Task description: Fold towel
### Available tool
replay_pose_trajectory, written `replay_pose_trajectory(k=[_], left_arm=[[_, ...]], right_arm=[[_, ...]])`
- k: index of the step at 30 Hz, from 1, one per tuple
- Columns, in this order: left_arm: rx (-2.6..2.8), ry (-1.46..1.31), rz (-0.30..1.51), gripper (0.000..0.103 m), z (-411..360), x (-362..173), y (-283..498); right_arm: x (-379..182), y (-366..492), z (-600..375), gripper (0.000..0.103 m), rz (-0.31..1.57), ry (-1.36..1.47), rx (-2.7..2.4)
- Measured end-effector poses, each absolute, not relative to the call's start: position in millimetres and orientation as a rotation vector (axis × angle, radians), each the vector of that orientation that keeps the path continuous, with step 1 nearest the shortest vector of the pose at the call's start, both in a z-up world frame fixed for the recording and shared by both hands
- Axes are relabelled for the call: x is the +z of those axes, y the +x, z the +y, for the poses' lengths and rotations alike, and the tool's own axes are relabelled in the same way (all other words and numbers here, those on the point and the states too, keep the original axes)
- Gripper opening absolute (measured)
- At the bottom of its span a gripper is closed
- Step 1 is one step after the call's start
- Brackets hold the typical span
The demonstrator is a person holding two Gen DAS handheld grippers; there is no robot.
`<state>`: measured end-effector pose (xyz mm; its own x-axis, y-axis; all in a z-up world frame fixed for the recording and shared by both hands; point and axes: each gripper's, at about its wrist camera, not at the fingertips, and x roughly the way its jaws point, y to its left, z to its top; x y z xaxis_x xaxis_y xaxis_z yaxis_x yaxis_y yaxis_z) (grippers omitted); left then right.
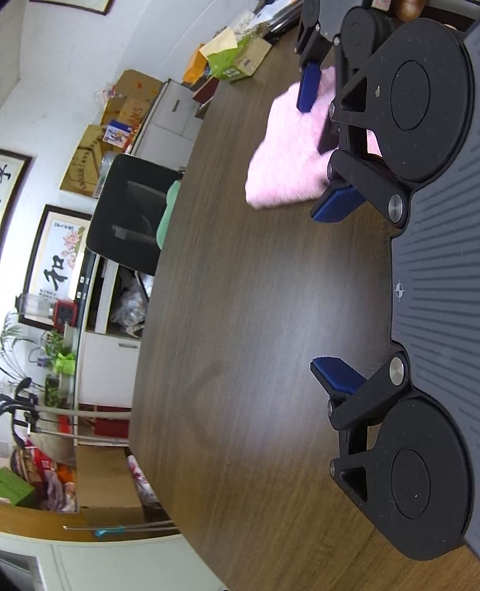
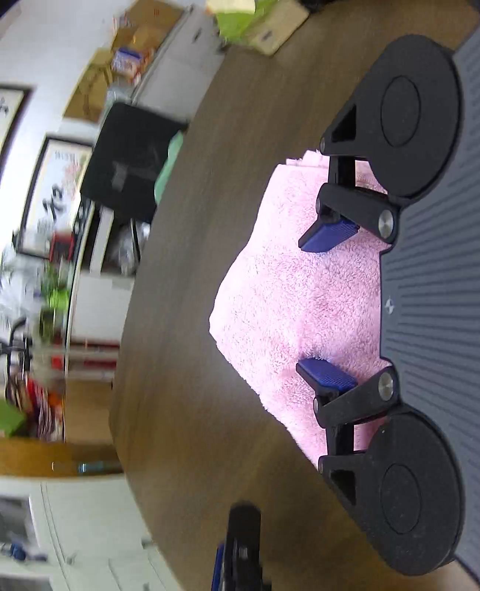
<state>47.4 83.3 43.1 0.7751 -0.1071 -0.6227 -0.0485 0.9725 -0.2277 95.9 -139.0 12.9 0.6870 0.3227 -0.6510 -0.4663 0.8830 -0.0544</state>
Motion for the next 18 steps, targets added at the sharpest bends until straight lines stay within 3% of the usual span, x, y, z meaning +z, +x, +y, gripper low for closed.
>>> replay_pose_trajectory(k=[6,11,18], left_arm=[[-0.057,-0.28,0.659,0.087,86.3,43.3,42.3],[-0.083,-0.298,0.664,0.088,84.6,38.6,41.8],[-0.113,-0.367,0.667,0.095,89.8,34.9,41.5]], right_arm=[[27.8,72.8,-159.8,0.073,0.71,-0.107,0.504],[15.5,60.9,-152.6,0.077,0.695,-0.17,0.509],[28.8,49.4,-173.7,0.083,0.687,-0.09,0.536]])
